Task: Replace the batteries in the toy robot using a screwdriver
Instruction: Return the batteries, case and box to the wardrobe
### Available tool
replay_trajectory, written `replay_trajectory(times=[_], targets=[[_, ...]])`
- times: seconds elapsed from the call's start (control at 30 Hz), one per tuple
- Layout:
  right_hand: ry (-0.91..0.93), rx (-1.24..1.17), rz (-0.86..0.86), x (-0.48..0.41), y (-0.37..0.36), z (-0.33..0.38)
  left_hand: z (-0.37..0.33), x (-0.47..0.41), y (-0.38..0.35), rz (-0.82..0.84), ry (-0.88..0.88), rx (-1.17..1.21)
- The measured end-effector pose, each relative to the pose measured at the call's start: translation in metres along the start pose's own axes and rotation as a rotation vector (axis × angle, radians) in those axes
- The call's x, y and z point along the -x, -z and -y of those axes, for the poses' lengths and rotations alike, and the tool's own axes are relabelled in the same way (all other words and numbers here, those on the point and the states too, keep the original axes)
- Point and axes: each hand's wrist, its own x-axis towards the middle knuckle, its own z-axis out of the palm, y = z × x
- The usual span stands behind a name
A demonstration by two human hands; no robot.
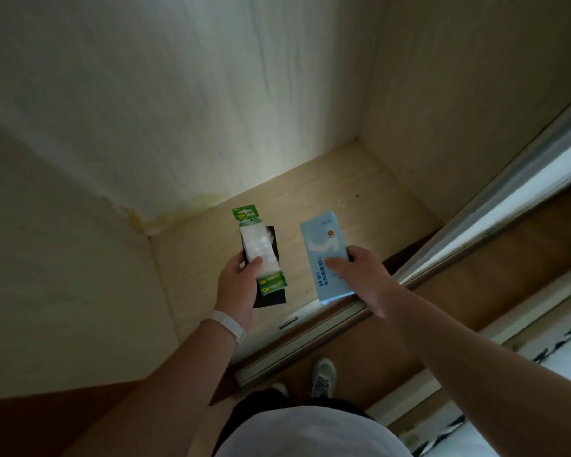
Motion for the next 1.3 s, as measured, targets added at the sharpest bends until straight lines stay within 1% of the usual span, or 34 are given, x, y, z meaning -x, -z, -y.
replay_trajectory(times=[0.1, 0.27, 0.47, 0.67, 0.8, 0.97, 1.2, 1.3], targets=[[-0.027, -0.018, 0.002, -0.021, 0.001, -0.007, 0.013, -0.022, -0.002, -0.044, 0.008, 0.001], [-0.065, 0.012, -0.011, -0.056, 0.001, -0.024, 0.04, -0.055, -0.01, -0.163, 0.08, -0.005], [-0.098, 0.077, -0.013, -0.106, -0.011, -0.051, 0.08, -0.105, -0.016, -0.203, 0.142, -0.02], [-0.093, 0.148, 0.041, -0.174, -0.046, -0.087, 0.12, -0.171, -0.016, -0.255, 0.162, -0.084], [-0.079, 0.158, 0.044, -0.222, -0.067, -0.108, 0.142, -0.217, -0.018, -0.292, 0.156, -0.075], [-0.108, 0.156, 0.063, -0.273, -0.08, -0.129, 0.158, -0.261, -0.026, -0.338, 0.14, -0.087], [-0.095, 0.178, 0.099, -0.318, -0.086, -0.138, 0.175, -0.294, -0.041, -0.427, 0.066, -0.16], [-0.061, 0.233, 0.096, -0.327, -0.084, -0.14, 0.18, -0.299, -0.05, -0.461, 0.037, -0.172]])
